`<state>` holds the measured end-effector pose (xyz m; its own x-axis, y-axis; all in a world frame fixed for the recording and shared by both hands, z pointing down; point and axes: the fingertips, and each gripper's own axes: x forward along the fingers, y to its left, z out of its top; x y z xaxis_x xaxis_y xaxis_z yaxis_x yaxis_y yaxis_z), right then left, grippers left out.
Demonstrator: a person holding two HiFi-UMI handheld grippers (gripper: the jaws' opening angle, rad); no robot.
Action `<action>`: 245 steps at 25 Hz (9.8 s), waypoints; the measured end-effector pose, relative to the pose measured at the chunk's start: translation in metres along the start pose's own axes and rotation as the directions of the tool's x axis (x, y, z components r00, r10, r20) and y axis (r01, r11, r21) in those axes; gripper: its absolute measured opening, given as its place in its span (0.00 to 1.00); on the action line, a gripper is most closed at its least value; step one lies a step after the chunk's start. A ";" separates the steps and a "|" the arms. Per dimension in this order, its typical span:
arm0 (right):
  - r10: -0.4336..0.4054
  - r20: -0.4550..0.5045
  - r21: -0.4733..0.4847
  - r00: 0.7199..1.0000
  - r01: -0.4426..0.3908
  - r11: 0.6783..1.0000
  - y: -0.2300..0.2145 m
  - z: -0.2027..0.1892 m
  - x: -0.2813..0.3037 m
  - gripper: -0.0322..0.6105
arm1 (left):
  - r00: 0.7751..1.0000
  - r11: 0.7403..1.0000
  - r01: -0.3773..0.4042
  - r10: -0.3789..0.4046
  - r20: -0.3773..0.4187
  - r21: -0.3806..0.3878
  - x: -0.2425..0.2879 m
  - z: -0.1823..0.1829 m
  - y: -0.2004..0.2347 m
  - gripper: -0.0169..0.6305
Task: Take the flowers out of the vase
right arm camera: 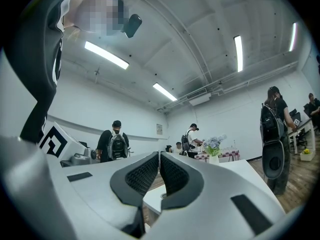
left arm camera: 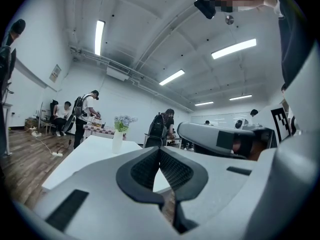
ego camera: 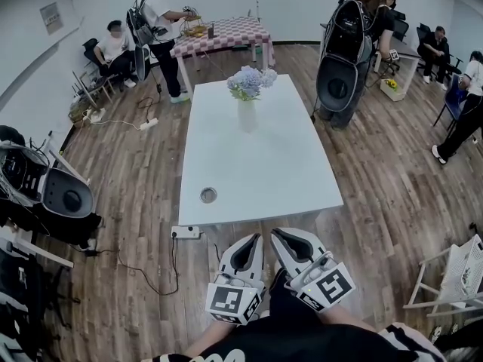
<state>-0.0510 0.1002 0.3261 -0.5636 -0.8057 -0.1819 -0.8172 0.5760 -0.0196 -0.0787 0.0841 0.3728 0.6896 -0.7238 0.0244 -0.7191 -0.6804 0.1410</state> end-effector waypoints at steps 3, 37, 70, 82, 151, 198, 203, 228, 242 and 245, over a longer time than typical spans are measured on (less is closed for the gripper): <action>-0.001 -0.001 0.005 1.000 0.001 1.000 -0.016 -0.003 0.012 0.09 | 1.000 1.000 0.002 -0.002 -0.001 0.005 0.017 0.002 0.008 0.03; 0.100 -0.045 0.053 0.994 -0.098 0.994 -0.188 -0.029 0.140 0.09 | 0.996 0.995 -0.093 0.093 -0.014 -0.020 0.210 0.012 0.097 0.03; 0.174 -0.065 0.098 0.983 -0.168 0.981 -0.231 -0.047 0.168 0.09 | 0.986 0.986 -0.164 0.164 -0.012 -0.008 0.256 0.014 0.117 0.03; 0.151 -0.062 0.084 0.987 -0.146 0.986 -0.243 -0.049 0.192 0.09 | 0.988 0.988 -0.154 0.154 -0.009 -0.017 0.270 0.017 0.146 0.03; 0.009 -0.087 -0.017 0.996 -0.010 1.000 -0.349 -0.082 0.360 0.47 | 0.968 0.981 -0.179 0.163 -0.190 -0.075 0.269 -0.036 0.245 0.03; -0.025 0.044 -0.140 0.999 0.031 0.990 -0.347 -0.010 0.357 0.10 | 0.969 0.975 -0.200 0.182 -0.167 -0.098 0.263 -0.028 0.248 0.03; -0.024 0.065 -0.150 0.998 0.033 0.988 -0.345 -0.001 0.350 0.10 | 0.969 0.974 -0.204 0.188 -0.158 -0.096 0.260 -0.029 0.242 0.03; 0.008 0.162 -0.173 0.987 0.020 0.985 -0.337 0.052 0.312 0.10 | 0.975 0.974 -0.203 0.191 -0.111 -0.105 0.259 -0.024 0.205 0.03; 0.043 0.196 -0.106 0.980 -0.023 0.994 -0.324 0.070 0.298 0.10 | 0.972 0.969 -0.221 0.210 -0.110 -0.108 0.255 -0.019 0.204 0.03; 0.048 0.190 -0.087 0.981 -0.031 0.996 -0.323 0.072 0.297 0.10 | 0.971 0.969 -0.221 0.208 -0.115 -0.109 0.257 -0.015 0.204 0.03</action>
<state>0.0543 -0.3149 0.2076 -0.5686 -0.7366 -0.3663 -0.8065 0.5868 0.0721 -0.0465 -0.2388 0.4224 0.5299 -0.8314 0.1672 -0.8399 -0.4872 0.2394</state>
